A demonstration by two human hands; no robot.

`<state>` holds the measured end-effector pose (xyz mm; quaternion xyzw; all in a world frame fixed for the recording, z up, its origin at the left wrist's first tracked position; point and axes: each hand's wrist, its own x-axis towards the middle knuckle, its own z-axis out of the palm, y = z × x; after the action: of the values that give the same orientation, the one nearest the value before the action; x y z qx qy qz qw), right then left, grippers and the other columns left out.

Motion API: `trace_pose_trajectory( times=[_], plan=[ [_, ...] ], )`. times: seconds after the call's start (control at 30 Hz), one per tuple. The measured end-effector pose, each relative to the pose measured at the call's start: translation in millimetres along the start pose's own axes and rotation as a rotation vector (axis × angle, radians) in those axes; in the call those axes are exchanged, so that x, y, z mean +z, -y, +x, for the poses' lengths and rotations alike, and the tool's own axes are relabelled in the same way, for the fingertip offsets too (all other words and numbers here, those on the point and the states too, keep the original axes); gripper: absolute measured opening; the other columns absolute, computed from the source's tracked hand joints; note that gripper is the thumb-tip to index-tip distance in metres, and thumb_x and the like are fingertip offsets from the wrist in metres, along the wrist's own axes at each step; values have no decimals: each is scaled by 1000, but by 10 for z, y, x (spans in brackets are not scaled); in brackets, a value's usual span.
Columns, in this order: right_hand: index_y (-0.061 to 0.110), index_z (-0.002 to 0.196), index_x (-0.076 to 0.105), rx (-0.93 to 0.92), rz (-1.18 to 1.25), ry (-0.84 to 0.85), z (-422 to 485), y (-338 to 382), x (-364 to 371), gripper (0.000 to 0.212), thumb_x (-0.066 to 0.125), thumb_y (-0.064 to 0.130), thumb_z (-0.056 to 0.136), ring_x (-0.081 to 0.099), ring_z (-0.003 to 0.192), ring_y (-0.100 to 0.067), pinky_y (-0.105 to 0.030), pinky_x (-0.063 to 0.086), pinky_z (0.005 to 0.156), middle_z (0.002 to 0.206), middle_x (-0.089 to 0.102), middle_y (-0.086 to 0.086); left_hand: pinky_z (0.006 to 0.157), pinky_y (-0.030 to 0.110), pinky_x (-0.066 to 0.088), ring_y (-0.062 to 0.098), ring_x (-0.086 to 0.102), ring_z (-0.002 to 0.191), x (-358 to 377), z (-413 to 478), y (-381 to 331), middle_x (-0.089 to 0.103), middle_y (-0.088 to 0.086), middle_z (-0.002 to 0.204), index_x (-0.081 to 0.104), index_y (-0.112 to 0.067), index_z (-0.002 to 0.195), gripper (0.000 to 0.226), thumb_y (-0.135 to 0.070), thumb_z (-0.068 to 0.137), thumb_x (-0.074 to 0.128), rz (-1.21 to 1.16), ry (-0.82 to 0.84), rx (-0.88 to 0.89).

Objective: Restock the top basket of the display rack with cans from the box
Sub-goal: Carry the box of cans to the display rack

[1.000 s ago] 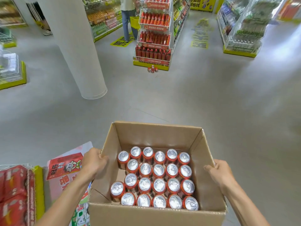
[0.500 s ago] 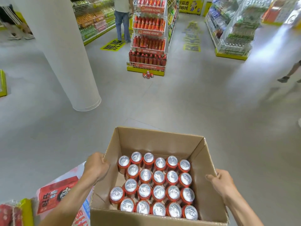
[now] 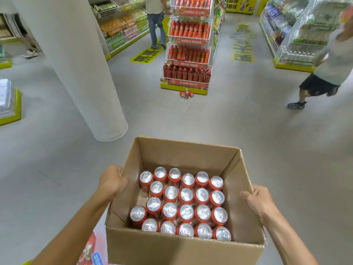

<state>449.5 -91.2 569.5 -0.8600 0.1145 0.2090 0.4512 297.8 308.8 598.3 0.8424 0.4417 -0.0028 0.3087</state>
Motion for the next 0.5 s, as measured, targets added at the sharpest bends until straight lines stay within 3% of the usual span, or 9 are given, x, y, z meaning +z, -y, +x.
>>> trace_pose_trajectory(
  times=[0.1, 0.23, 0.37, 0.43, 0.5],
  plan=[
    [1, 70, 65, -7, 2, 28, 399, 423, 71, 25, 65, -2, 95, 48, 37, -10, -23, 42, 47, 44, 52, 6, 50, 30, 32, 29, 45, 52, -14, 425, -229, 44, 4, 46, 44, -13, 46, 42, -14, 79, 71, -51, -10, 10],
    [13, 59, 48, -15, -14, 29, 819, 993, 132, 44, 61, -4, 97, 33, 26, -2, -18, 31, 36, 33, 38, 13, 50, 32, 36, 29, 48, 51, -64, 883, -508, 49, 6, 48, 51, -10, 52, 27, -30, 66, 61, -100, 1, 44],
    [16, 60, 50, -35, -29, 23, 1236, 1420, 183, 42, 63, -2, 96, 29, 27, -2, -23, 31, 44, 33, 34, 15, 52, 33, 37, 33, 52, 55, -54, 1416, -722, 50, 10, 51, 52, -9, 54, 29, -22, 76, 67, -81, -21, 25],
    [13, 63, 52, -47, -49, 26, 1456, 1591, 233, 38, 62, -2, 96, 30, 25, -2, -20, 31, 37, 32, 34, 15, 53, 33, 38, 39, 60, 62, -37, 1699, -819, 53, 11, 53, 51, -9, 53, 33, -12, 82, 69, -61, -34, 7],
    [10, 67, 56, -65, -67, 15, 1677, 1743, 310, 31, 63, -2, 95, 32, 27, -4, -18, 28, 33, 32, 36, 15, 52, 32, 35, 36, 54, 58, -34, 1958, -924, 49, 9, 51, 46, -11, 51, 37, -13, 81, 69, -53, -22, -4]
  ],
)
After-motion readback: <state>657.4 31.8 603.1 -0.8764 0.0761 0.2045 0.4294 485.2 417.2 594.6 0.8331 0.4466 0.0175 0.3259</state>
